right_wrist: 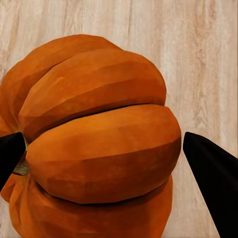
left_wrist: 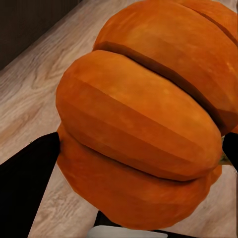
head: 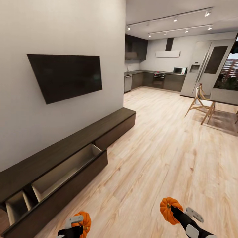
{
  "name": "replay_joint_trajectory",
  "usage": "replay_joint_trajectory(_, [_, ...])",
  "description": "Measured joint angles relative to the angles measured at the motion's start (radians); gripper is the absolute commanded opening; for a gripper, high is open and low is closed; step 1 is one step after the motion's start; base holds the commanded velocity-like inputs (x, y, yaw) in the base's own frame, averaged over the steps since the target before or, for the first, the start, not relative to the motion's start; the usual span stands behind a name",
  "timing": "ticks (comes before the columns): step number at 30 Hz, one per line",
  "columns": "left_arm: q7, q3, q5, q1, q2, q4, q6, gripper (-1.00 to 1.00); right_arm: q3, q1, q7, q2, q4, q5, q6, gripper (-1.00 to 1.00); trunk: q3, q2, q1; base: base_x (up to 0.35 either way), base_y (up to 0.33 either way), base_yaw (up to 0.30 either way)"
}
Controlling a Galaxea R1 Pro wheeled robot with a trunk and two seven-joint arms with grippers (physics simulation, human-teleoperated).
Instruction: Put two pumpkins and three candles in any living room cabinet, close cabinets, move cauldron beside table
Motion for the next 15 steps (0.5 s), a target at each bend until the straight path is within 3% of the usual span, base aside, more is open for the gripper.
replay_joint_trajectory(15, [0.0, 0.0, 0.0, 0.0, 0.0, 0.0, 0.001, -1.0, 0.0, 0.0, 0.0, 0.0, 0.0, -0.002, 0.0, -1.0, 0.0, 0.0, 0.0, 0.32, -0.091, 0.0])
